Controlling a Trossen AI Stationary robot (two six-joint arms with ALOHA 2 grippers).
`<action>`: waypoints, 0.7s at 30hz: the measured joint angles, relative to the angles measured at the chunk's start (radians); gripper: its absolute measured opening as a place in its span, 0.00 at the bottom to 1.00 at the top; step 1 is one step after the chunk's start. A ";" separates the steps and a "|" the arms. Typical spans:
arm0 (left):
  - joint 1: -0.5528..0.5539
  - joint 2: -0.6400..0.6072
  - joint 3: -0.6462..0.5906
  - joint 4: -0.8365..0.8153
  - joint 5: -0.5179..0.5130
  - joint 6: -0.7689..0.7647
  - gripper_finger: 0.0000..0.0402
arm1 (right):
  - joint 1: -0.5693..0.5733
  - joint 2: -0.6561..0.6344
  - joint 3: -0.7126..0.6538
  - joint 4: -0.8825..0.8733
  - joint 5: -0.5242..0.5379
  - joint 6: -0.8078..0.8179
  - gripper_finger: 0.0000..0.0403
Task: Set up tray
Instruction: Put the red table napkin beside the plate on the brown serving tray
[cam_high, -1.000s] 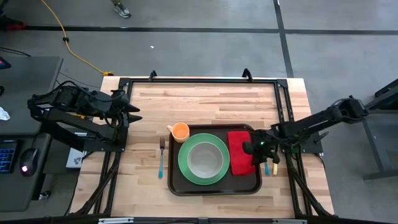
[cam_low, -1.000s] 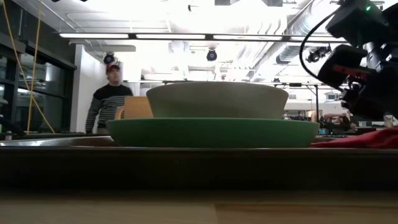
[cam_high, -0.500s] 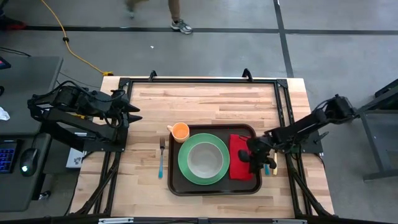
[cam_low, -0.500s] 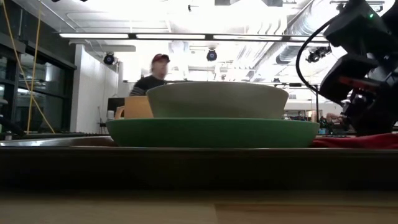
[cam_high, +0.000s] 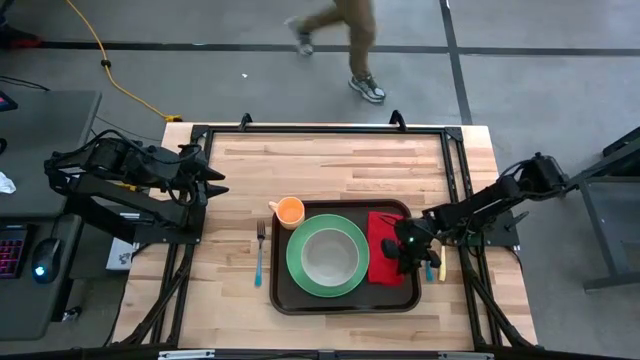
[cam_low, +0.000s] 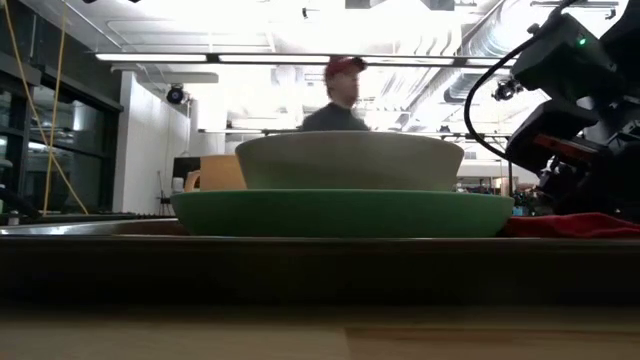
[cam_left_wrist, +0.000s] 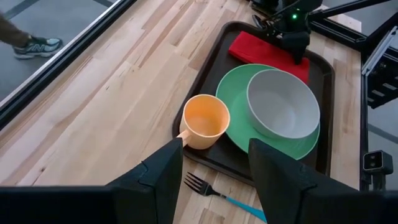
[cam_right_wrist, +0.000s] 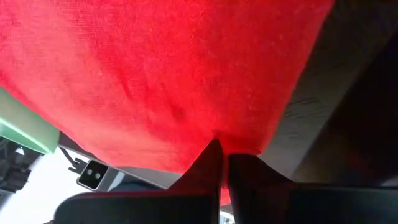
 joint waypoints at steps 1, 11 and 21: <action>0.000 0.000 0.000 0.000 0.000 -0.001 0.53 | -0.003 0.000 0.000 -0.013 0.006 -0.011 0.00; 0.000 0.000 0.000 0.000 0.012 -0.017 0.53 | -0.032 -0.001 0.002 -0.065 0.007 -0.111 0.00; 0.000 0.000 0.000 0.000 0.030 -0.018 0.53 | -0.035 -0.040 -0.001 -0.078 -0.011 -0.183 0.00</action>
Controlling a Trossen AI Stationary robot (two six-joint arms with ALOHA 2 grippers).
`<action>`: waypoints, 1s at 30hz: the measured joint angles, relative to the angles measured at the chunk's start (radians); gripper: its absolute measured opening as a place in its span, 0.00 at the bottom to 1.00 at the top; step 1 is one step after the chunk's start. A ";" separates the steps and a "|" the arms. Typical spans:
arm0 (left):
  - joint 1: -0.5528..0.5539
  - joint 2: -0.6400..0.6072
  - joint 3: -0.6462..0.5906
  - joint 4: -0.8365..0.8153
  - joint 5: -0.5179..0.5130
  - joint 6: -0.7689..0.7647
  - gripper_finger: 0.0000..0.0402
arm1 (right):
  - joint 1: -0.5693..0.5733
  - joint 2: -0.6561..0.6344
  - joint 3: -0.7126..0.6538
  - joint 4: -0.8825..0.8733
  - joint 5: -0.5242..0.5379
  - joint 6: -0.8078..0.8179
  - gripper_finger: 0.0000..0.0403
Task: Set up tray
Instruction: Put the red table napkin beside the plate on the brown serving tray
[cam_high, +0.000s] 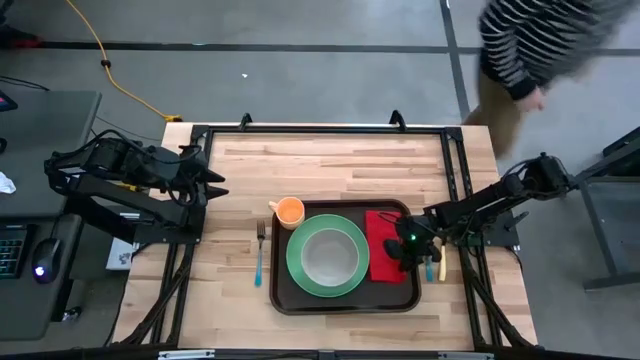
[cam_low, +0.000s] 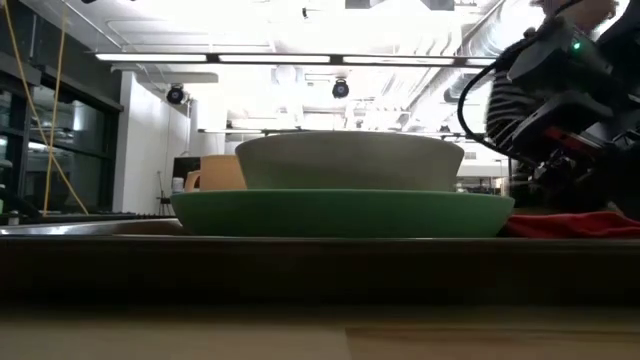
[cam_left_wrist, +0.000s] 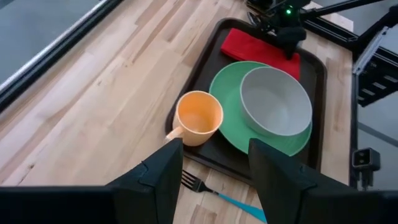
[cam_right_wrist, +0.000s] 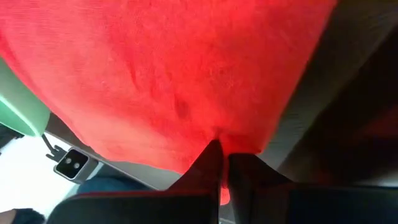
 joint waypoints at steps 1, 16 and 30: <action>0.000 0.000 0.000 0.000 0.000 0.000 0.53 | 0.000 -0.012 -0.001 -0.010 0.003 -0.009 0.00; 0.000 0.000 0.000 0.000 0.000 0.000 0.53 | 0.000 -0.110 -0.002 -0.083 0.030 -0.015 0.00; 0.000 0.000 0.000 0.000 -0.001 0.000 0.53 | 0.000 -0.110 -0.002 -0.123 0.002 -0.017 0.09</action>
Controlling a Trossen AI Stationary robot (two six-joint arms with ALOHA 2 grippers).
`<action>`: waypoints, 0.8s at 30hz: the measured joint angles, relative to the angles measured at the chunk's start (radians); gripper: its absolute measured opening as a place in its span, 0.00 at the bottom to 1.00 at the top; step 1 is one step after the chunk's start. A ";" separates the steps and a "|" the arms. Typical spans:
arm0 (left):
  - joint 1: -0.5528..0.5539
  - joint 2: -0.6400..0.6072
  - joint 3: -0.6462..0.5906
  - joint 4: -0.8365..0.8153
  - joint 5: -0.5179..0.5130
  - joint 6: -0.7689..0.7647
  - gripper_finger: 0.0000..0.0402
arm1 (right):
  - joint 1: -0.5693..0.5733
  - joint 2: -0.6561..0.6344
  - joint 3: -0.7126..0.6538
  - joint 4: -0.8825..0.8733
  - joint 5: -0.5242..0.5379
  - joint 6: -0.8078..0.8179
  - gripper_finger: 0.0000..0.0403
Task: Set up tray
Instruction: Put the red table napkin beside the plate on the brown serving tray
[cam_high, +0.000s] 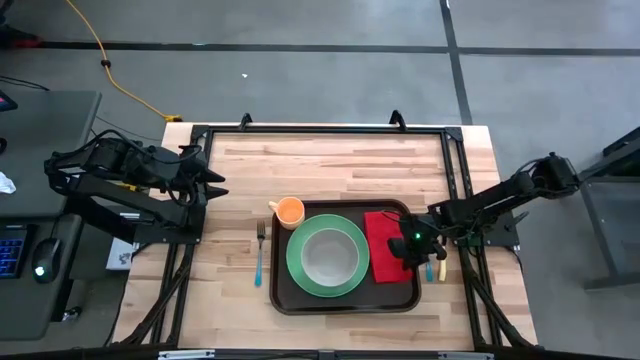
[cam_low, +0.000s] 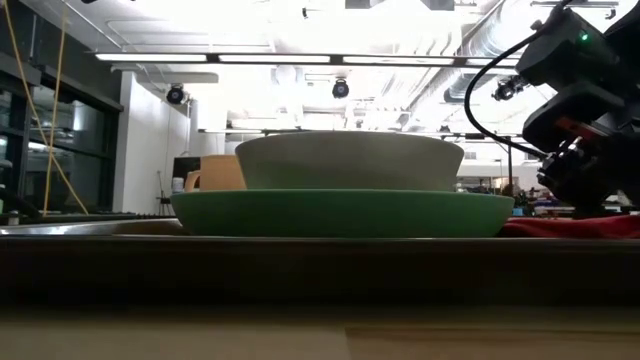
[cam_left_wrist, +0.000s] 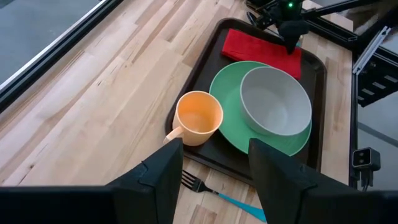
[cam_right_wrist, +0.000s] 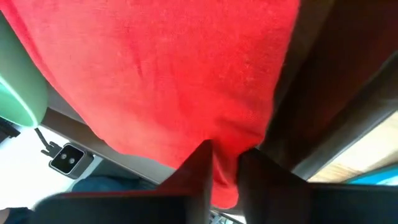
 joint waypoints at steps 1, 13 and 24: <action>0.000 0.000 0.000 0.000 0.000 0.000 0.53 | 0.000 0.000 0.000 -0.002 0.003 0.000 0.12; 0.000 0.000 0.000 0.000 -0.001 0.000 0.53 | -0.013 0.000 0.002 -0.001 -0.058 0.001 0.40; 0.000 0.000 0.000 0.000 0.001 0.000 0.53 | -0.035 0.000 0.002 -0.005 -0.182 0.006 0.41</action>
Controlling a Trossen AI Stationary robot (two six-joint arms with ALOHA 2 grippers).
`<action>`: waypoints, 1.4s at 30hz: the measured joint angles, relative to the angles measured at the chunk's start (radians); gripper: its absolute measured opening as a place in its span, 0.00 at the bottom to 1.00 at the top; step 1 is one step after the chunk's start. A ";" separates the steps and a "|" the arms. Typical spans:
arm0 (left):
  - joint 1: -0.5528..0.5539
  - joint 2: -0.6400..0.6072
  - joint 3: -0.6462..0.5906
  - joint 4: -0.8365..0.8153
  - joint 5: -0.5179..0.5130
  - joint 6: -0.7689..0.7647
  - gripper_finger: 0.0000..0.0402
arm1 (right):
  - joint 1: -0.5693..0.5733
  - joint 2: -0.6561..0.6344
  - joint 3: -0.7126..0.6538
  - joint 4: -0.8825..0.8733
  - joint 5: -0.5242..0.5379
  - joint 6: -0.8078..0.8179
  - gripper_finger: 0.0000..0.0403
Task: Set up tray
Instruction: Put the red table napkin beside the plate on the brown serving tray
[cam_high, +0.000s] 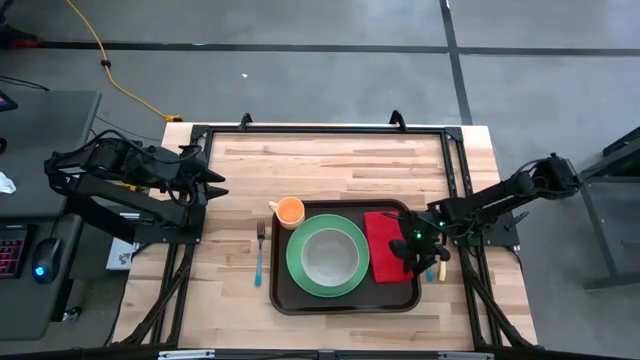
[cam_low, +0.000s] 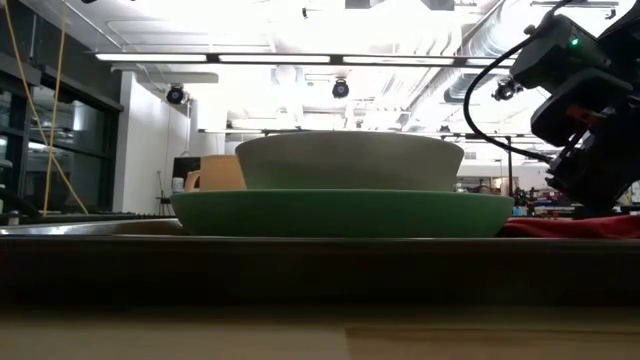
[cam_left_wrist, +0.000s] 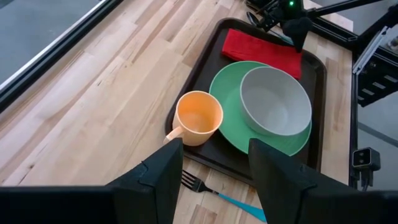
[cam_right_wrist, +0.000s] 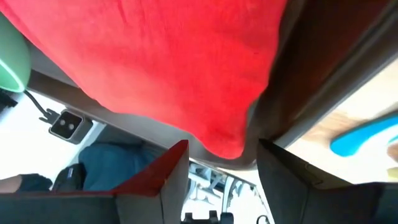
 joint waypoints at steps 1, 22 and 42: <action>0.000 0.000 0.000 0.000 0.000 0.000 0.53 | 0.000 0.000 0.000 0.000 -0.006 0.000 0.41; 0.000 0.000 0.000 0.000 0.006 -0.010 0.53 | 0.030 -0.301 0.000 0.014 0.129 0.118 0.41; 0.000 0.000 0.000 0.001 0.007 -0.066 0.53 | 0.201 -0.346 0.000 0.058 0.558 -0.113 0.41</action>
